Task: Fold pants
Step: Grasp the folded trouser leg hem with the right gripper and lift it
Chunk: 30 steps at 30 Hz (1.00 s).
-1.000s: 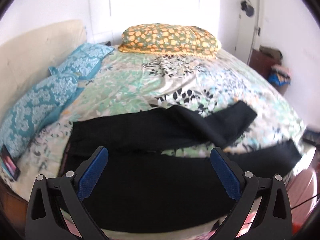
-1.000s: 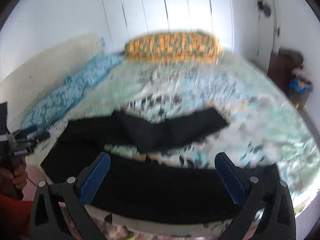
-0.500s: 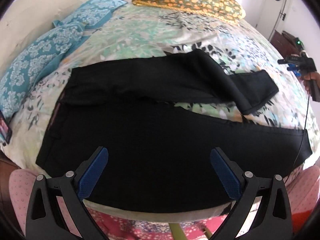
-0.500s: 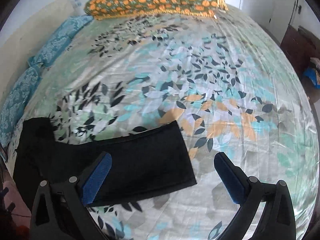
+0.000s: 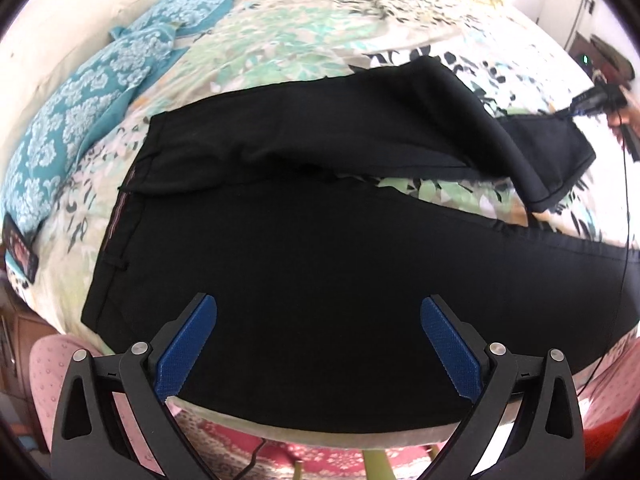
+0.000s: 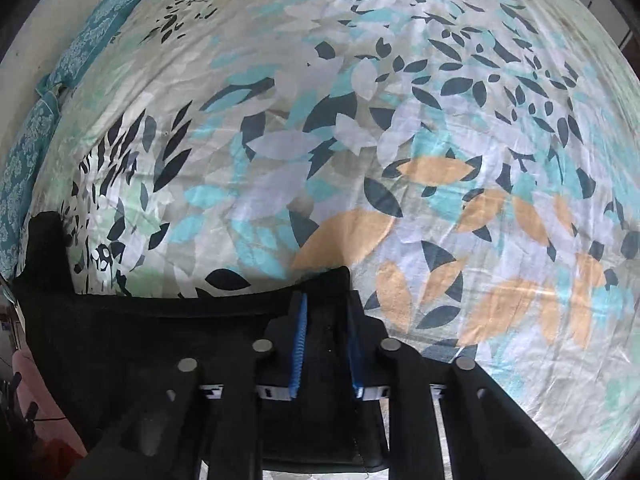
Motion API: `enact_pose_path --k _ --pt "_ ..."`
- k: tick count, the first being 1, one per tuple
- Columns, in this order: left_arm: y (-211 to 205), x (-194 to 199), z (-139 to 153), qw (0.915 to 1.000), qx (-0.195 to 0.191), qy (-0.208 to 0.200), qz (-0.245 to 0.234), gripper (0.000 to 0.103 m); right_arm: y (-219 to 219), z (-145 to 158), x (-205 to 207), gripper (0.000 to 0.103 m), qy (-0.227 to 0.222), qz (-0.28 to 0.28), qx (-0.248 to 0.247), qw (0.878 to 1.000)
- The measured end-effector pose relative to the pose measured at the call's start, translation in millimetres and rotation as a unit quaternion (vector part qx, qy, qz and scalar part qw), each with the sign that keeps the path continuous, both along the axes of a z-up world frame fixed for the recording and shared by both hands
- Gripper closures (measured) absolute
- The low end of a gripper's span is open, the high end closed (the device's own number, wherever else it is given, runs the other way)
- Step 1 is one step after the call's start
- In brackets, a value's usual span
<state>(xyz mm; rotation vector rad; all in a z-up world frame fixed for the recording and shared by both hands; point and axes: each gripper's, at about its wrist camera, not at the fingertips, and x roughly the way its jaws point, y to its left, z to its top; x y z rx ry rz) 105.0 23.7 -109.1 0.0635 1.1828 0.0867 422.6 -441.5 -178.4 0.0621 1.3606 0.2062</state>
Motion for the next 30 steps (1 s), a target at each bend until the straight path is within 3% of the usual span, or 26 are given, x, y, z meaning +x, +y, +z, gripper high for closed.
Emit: enact_pose_path --k 2,5,7,12,14,15,16,18,20,21,22,24,25,27,29,30 --pt "-6 3 -1 1.0000 0.004 0.002 -0.006 0.001 -16 22 1 0.090 -0.043 -0.013 -0.037 0.998" --pt "-16 7 -3 0.9999 0.005 0.005 -0.014 0.001 -73 56 2 0.090 -0.107 -0.098 -0.112 0.983" --pt "-24 7 -5 0.9997 0.006 0.005 -0.023 0.001 -110 61 -2 0.090 -0.118 -0.144 -0.117 0.976" --pt "-45 5 -13 0.9985 0.011 0.020 -0.051 0.001 -102 18 -9 0.090 -0.093 -0.143 -0.141 0.975" --pt "-49 4 -12 0.9980 0.016 0.018 -0.058 0.001 -100 12 -13 0.076 -0.106 -0.165 -0.141 0.970" --pt "-51 2 -11 0.9978 0.020 0.016 -0.061 0.001 -102 15 -17 0.067 -0.119 -0.175 -0.135 0.968" --pt "-50 2 -11 0.9976 0.026 0.014 -0.063 0.001 -103 22 -23 0.067 -0.134 -0.182 -0.117 0.967" --pt "-44 8 -11 0.9974 0.041 0.004 -0.059 0.001 -97 33 -39 0.067 -0.153 -0.177 -0.034 0.972" --pt "-33 23 -12 0.9973 0.049 -0.012 -0.054 0.001 -79 27 -49 0.067 -0.127 -0.141 0.092 0.978" --pt "-29 32 -13 0.9970 0.051 -0.021 -0.054 0.001 -67 18 -55 0.067 -0.101 -0.126 0.119 0.980" --pt "-21 46 -15 0.9964 0.056 -0.036 -0.052 0.001 -57 8 -60 0.067 -0.082 -0.115 0.114 0.983" --pt "-2 86 -25 0.9939 0.083 -0.065 -0.032 0.001 -51 -17 -68 0.068 -0.056 -0.116 0.048 0.990" --pt "5 102 -31 0.9927 0.095 -0.070 -0.021 0.001 -57 -22 -74 0.074 -0.071 -0.130 0.047 0.988" --pt "25 141 -53 0.9854 0.154 -0.073 0.003 0.001 -73 -22 -83 0.097 -0.085 -0.183 0.045 0.978" --pt "54 168 -85 0.9751 0.212 -0.045 0.045 0.000 -75 -17 -91 0.094 -0.086 -0.208 0.033 0.974" --pt "71 172 -97 0.9767 0.201 -0.031 0.068 0.000 -70 -11 -96 0.085 -0.087 -0.209 0.014 0.974"
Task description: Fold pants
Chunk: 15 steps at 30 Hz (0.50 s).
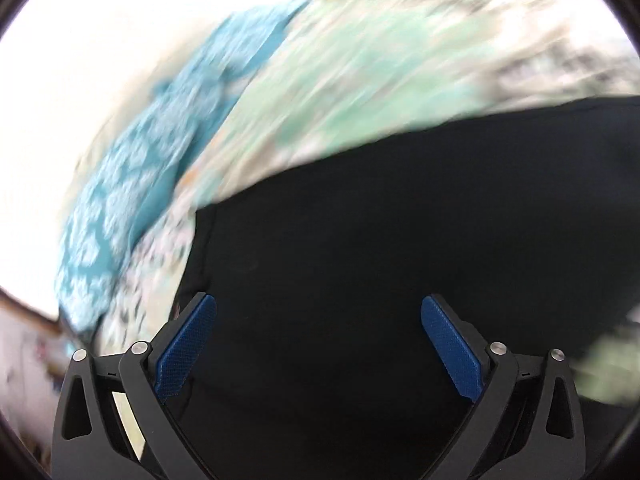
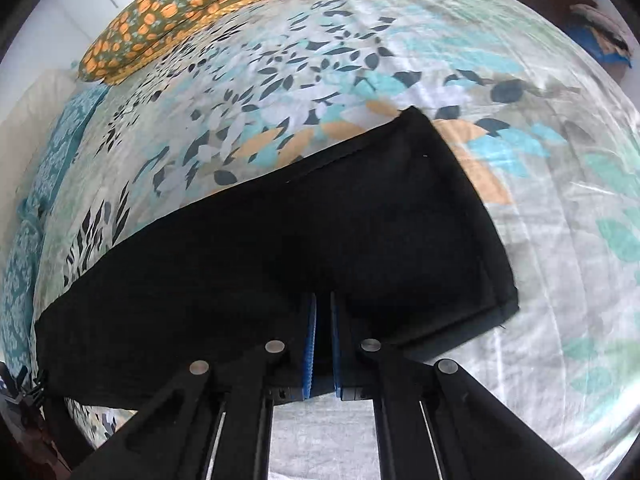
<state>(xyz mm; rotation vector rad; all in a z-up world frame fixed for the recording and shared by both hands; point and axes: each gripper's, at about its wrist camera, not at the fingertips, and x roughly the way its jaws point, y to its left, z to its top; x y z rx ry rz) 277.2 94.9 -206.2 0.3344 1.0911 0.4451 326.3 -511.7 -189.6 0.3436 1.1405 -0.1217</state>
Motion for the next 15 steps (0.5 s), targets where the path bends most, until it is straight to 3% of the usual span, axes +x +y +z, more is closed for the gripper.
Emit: enact_pose_path --k 1,2,3,9,11,15 --pt "19 0 -6 0.9984 -0.052 -0.011 0.019 0.000 7 7 -7 0.078 -0.003 0.005 -0.010 1.000" --pt "38 -4 -6 0.9924 -0.109 -0.040 0.039 0.000 12 16 -16 0.061 -0.014 0.012 -0.015 1.000" --pt "49 -6 -8 0.9891 -0.126 -0.050 0.057 0.000 20 26 -29 0.049 -0.029 0.015 -0.021 0.999" --pt "44 -21 12 0.9919 -0.111 -0.041 0.046 0.001 50 62 -128 0.036 -0.084 0.019 0.011 0.996" --pt "37 -41 26 0.9874 -0.147 -0.055 0.019 0.001 67 60 -169 0.028 -0.084 0.010 0.025 0.996" --pt "9 -90 35 0.9725 -0.222 -0.059 -0.041 0.001 91 40 -250 0.027 -0.066 -0.052 0.046 0.995"
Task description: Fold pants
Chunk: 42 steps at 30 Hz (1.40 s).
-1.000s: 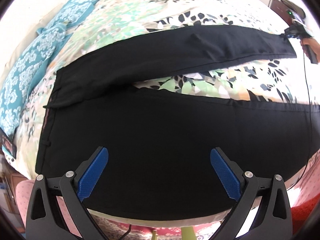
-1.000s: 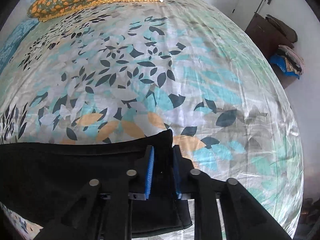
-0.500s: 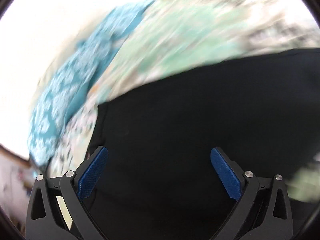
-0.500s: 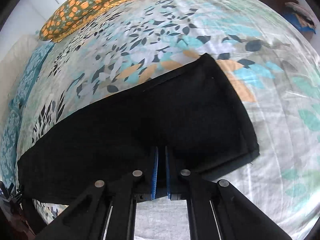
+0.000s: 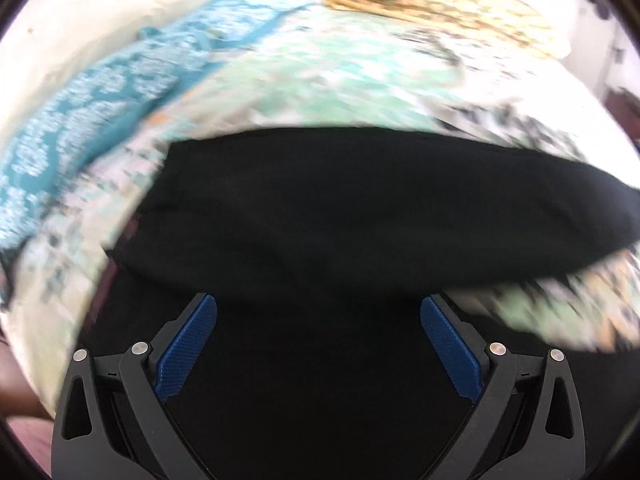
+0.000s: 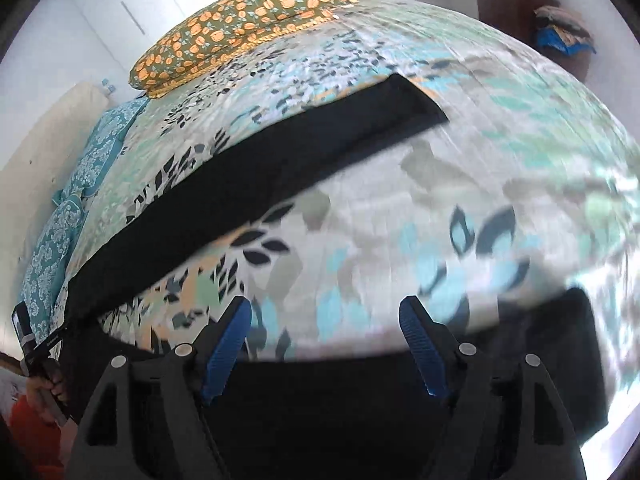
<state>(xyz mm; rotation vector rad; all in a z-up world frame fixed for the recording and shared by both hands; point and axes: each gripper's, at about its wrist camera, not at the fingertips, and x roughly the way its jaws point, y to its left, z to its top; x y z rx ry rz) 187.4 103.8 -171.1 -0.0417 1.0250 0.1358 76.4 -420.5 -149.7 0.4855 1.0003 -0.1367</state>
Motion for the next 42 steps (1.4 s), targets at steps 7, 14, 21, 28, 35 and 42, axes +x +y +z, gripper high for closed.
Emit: enact_pose_path --k 7,14,21,28,35,42 --pt "-52 -44 -35 0.9974 0.025 0.011 -0.067 0.001 59 -9 -38 0.027 0.003 0.004 0.026 1.000" --pt "-43 -43 -40 0.9975 -0.007 0.019 -0.067 0.000 192 -3 4 0.026 -0.026 0.176 0.024 0.984" --pt "-42 -50 -42 0.9965 -0.002 0.004 -0.084 0.000 258 -48 12 0.028 0.021 0.280 -0.022 0.960" --pt "-43 -56 -46 0.9966 0.007 -0.001 -0.082 0.000 102 -42 -14 0.028 0.050 0.117 -0.078 0.989" --pt "-43 -58 -46 0.9968 0.010 -0.006 -0.079 0.000 -83 -53 -58 0.027 0.096 -0.127 -0.060 0.986" --pt "-43 -61 -45 0.9971 0.010 -0.010 -0.075 0.000 -15 -14 -47 0.026 0.047 -0.079 -0.166 0.982"
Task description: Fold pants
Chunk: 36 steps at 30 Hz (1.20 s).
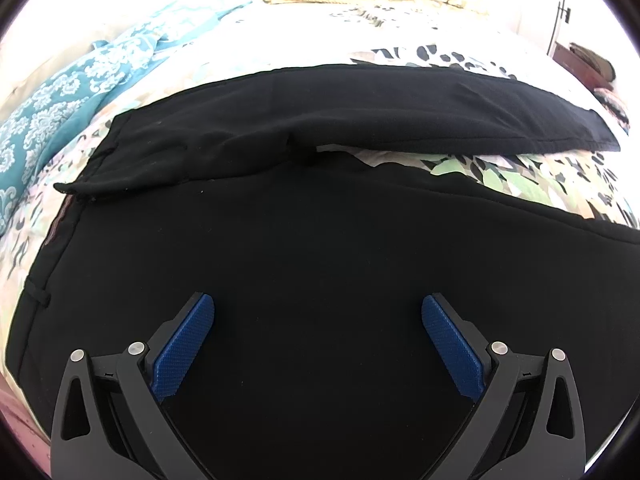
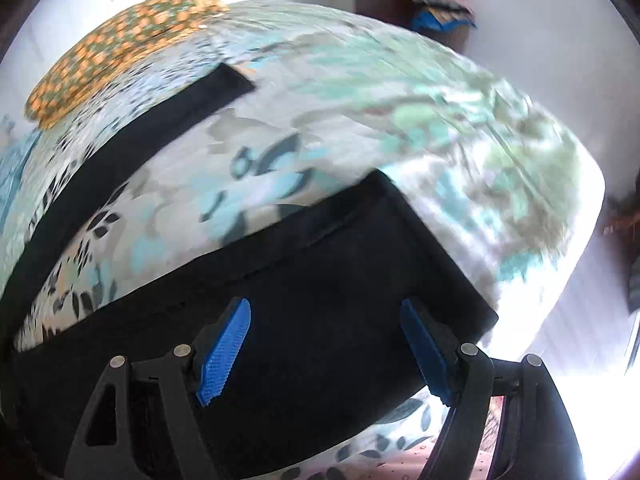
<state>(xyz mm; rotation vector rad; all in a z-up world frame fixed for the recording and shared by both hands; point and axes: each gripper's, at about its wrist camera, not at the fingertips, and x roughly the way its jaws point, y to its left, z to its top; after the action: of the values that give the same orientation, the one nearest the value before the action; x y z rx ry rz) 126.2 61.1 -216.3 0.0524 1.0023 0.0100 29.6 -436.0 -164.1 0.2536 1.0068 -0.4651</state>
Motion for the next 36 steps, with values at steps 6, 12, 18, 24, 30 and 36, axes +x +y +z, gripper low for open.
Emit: enact_pose_path --k 6,12,18,24,30,36 --pt "0 -1 0 1.0000 0.002 -0.002 0.002 0.000 122 16 33 0.013 -0.004 0.150 -0.100 0.984" --pt "1 0 0 1.0000 0.000 0.003 0.000 0.000 185 -11 43 0.012 0.028 0.228 -0.125 0.965" --pt "1 1 0 1.0000 0.000 0.005 -0.002 0.000 192 -33 46 0.005 0.058 0.229 -0.123 0.964" --pt "2 2 -1 1.0000 0.001 0.007 -0.002 0.000 186 -36 47 0.001 0.062 0.217 -0.110 0.968" --pt "2 2 -2 1.0000 0.000 0.008 -0.002 0.000 185 -37 47 0.001 0.061 0.215 -0.105 0.969" --pt "2 4 -1 0.9999 -0.002 0.013 -0.001 0.000 183 -38 48 0.001 0.063 0.213 -0.095 0.970"
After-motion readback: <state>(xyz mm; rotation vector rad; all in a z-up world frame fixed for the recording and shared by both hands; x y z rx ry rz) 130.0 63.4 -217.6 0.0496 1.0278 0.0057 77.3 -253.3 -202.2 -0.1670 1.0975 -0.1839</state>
